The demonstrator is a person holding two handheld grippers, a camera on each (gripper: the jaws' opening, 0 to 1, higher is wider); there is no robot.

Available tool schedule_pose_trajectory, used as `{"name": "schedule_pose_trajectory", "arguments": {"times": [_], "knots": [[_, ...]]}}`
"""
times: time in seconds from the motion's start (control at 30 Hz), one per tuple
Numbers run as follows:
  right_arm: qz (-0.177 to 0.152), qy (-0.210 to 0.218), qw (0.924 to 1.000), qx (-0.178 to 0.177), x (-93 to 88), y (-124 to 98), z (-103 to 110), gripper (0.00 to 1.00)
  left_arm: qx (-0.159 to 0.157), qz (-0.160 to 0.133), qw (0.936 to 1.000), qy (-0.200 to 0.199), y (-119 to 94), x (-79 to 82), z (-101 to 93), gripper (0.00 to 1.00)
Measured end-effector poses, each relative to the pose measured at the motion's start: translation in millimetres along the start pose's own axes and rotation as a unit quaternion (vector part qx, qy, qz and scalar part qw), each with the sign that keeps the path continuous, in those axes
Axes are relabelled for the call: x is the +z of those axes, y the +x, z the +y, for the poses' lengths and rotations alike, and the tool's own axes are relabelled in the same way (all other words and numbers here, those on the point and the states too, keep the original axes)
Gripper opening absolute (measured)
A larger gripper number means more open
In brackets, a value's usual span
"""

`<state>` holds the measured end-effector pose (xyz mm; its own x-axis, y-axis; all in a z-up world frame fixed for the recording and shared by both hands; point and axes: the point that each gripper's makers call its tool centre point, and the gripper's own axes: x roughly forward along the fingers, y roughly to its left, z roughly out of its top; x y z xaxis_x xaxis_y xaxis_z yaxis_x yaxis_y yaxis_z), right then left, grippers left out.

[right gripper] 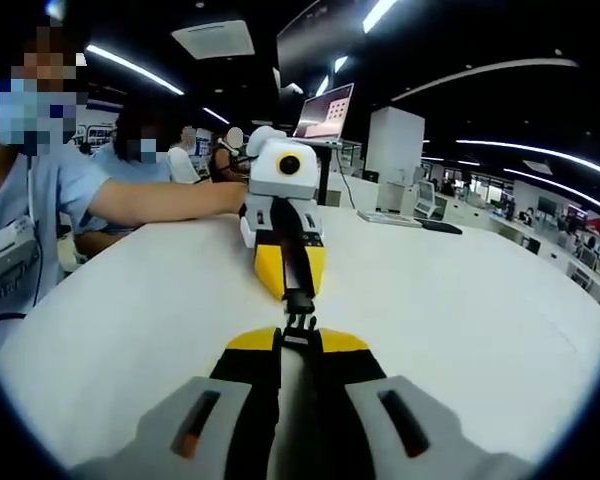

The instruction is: Snap the two parts of the plastic buckle together until the buckle closes and remains connected.

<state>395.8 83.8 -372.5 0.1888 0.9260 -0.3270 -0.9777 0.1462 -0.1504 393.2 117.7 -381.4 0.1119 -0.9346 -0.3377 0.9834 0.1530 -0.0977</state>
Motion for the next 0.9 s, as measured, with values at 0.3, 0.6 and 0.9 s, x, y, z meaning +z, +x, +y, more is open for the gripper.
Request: {"name": "schedule_pose_trajectory", "arguments": {"times": [0.3, 0.6, 0.9], "knots": [[-0.002, -0.003, 1.0000, 0.009, 1.3, 0.4, 4.0, 0.13, -0.005, 0.000, 0.9999, 0.011, -0.1, 0.3, -1.0, 0.12], [-0.007, -0.015, 0.9995, 0.028, 4.1, 2.4, 12.1, 0.13, -0.024, 0.004, 0.9996, 0.012, 0.8, -1.2, -12.6, 0.12], [-0.010, -0.014, 0.9978, 0.063, 4.9, 0.6, 26.1, 0.13, -0.052, 0.009, 0.9985, 0.017, 0.9, -2.7, -29.1, 0.12]]}}
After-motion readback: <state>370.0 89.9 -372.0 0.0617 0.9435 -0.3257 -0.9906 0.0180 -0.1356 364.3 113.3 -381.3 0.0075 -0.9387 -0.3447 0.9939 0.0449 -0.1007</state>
